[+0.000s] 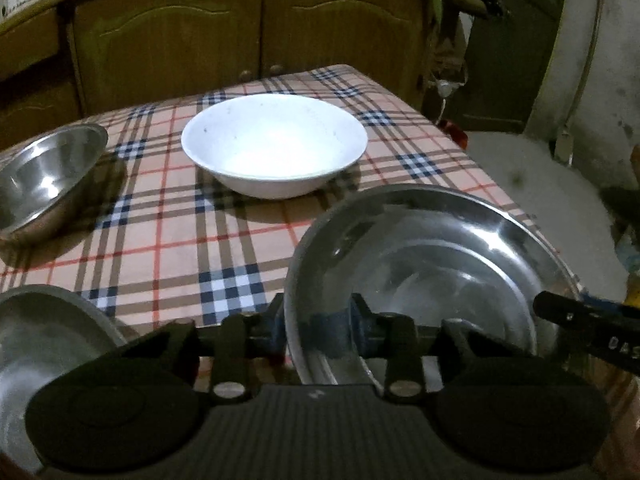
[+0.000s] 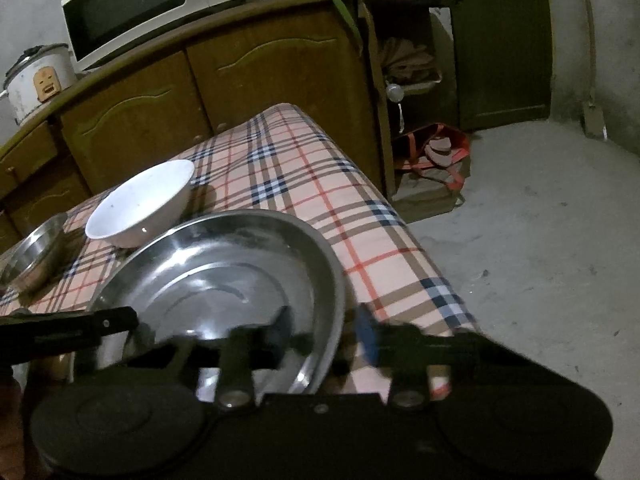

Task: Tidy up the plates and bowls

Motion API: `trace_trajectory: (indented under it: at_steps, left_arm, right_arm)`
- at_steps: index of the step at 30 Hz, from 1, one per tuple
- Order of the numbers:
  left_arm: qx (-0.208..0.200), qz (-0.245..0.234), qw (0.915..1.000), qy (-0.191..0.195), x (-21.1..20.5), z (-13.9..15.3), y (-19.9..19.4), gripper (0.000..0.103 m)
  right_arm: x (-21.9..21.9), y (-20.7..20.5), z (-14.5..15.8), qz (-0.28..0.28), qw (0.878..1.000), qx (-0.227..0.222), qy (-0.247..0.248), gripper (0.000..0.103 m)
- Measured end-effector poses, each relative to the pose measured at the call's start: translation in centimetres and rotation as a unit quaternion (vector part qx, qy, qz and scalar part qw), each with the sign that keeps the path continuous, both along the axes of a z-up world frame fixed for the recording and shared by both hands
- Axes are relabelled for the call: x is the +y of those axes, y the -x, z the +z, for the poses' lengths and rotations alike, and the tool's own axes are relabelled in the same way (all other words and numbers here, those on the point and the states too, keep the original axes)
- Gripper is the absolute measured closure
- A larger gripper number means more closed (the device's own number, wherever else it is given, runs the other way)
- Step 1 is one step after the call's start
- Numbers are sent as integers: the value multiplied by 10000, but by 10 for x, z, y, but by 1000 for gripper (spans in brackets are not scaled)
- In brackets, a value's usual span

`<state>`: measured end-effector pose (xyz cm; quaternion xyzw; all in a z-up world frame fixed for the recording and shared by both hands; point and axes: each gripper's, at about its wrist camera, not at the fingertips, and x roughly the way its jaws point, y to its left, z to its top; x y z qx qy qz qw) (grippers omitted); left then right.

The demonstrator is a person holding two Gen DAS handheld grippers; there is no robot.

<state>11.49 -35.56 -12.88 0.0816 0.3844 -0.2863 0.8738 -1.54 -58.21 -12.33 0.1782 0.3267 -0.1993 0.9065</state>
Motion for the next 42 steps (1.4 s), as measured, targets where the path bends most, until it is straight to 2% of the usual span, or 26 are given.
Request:
trace_trajectory:
  at_steps: [4, 9, 29, 42]
  left_arm:
    - [88, 44, 9999, 99, 4, 3, -2, 80]
    - [-65, 27, 9998, 187, 6, 17, 5, 83]
    - [-862, -43, 9952, 452, 35, 93, 62, 83]
    - [-1192, 154, 9916, 473, 72, 118, 81, 82]
  right_arm:
    - [-3, 3, 2, -132, 9999, -42, -53, 82]
    - [1, 10, 14, -166, 9997, -170, 74, 83]
    - [37, 64, 102, -145, 9949, -819, 565, 84]
    - [77, 77, 132, 85, 9917, -1067, 714, 83]
